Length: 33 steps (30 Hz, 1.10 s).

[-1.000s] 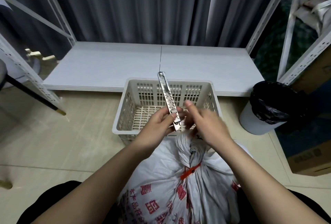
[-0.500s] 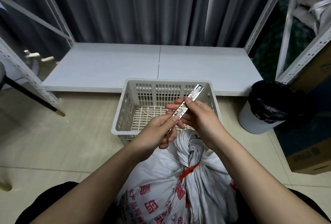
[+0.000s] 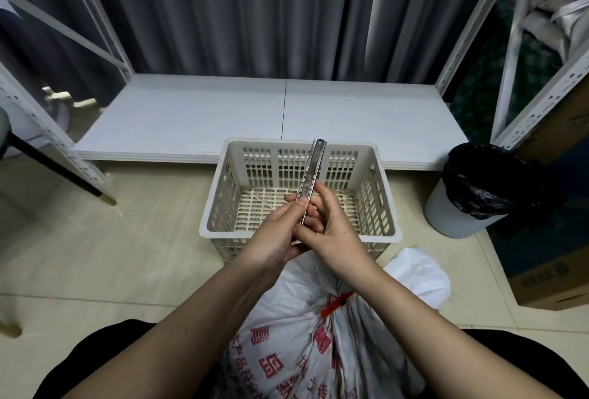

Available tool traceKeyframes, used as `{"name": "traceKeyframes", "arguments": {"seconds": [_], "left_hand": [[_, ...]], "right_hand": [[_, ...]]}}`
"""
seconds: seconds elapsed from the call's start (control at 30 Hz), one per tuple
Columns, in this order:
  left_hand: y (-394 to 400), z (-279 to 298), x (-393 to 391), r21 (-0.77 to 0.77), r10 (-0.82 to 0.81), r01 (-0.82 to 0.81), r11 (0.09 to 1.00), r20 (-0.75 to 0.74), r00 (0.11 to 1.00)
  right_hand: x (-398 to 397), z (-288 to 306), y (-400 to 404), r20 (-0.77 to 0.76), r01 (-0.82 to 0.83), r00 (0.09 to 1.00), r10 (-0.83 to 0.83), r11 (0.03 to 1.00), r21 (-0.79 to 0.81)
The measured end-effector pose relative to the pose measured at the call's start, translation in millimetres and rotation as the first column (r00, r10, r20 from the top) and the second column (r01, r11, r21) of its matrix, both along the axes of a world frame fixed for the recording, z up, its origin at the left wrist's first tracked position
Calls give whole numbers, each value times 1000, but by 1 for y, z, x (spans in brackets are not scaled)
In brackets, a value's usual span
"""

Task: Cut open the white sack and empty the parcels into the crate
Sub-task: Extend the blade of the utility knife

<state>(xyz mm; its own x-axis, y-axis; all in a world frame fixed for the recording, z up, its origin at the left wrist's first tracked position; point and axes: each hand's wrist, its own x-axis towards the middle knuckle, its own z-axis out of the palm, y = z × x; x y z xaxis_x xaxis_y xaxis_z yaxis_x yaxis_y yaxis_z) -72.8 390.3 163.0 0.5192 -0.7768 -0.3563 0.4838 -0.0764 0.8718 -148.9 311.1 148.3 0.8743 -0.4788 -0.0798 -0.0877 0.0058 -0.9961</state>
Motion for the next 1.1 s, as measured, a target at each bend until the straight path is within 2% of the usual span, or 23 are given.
{"name": "traceKeyframes", "arguments": {"seconds": [0.1,0.4,0.63,0.73,0.93,1.1], "left_hand": [[0,0,0,-5,2,-2,1000,-15,1000],[0,-4,-10,72,103,-102,992,-19,994],[1,-2,-8,-17,32,-33,999,-72,997],[2,2,-5,-24,-2,-1,1000,-110,994],[0,-1,-13,30,76,-75,997,-42,996],[0,-4,-10,47,83,-80,996,-71,994]], "right_hand": [[2,-4,2,26,54,998,-54,999,6],[0,-16,6,4,111,994,-112,982,-150],[-4,-4,-8,-3,-61,998,61,996,-68],[-4,-1,-12,-1,-65,998,65,997,-38],[-3,-3,-4,-30,-22,999,17,984,-177],[-2,0,-1,-57,-1,998,-21,933,-359]]}}
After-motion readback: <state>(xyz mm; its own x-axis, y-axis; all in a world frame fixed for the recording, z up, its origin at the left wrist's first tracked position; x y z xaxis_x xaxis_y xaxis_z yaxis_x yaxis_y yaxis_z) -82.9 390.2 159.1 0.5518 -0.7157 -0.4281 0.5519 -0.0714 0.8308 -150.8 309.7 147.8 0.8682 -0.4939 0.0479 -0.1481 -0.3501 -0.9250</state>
